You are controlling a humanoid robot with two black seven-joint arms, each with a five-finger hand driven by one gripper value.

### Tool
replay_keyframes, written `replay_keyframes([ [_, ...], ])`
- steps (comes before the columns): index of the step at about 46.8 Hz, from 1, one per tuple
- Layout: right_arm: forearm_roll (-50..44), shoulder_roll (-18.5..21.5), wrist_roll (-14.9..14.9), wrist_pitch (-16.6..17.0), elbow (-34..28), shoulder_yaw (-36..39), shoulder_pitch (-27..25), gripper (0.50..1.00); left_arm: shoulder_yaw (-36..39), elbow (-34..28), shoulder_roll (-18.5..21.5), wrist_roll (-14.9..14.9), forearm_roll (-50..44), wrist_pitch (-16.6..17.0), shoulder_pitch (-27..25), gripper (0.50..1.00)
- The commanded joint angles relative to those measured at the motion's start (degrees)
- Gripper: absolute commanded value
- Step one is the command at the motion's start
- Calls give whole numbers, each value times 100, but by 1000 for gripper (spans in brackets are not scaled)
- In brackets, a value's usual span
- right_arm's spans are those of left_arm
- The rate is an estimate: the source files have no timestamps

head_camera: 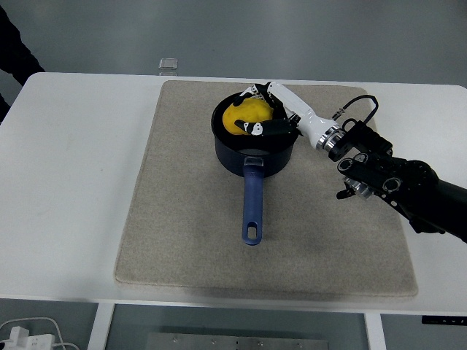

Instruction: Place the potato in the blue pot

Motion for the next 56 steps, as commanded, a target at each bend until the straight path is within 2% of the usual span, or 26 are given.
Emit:
replay_keyframes([
  [1,12,0,0,4,-31,5,-1,750,0,0,0,0,0,1,0,996],
  [5,21,0,0,4,-31,5,-19,791,0,-9,0,0,0,1,0,996],
  [8,21,0,0,13,-31,5,-19,852,0,0,0,0,0,2,0,996],
  [9,21,0,0,13,-31,5,-19,858,0,0,0,0,0,2,0,996],
  [17,21,0,0,4,-31,5,-19,864,0,0,0,0,0,2,0,996],
  [20,21,0,0,4,-31,14,-36,893,0,0,0,0,0,2,0,996],
  [32,21,-44,0,4,-31,23,-54,926,0,0,0,0,0,2,0,996],
  [44,30,-79,0,-4,-31,40,-28,928,0,0,0,0,0,2,0,996],
  [56,196,-141,0,22,-31,374,8,928,0,0,0,0,0,2,0,996],
])
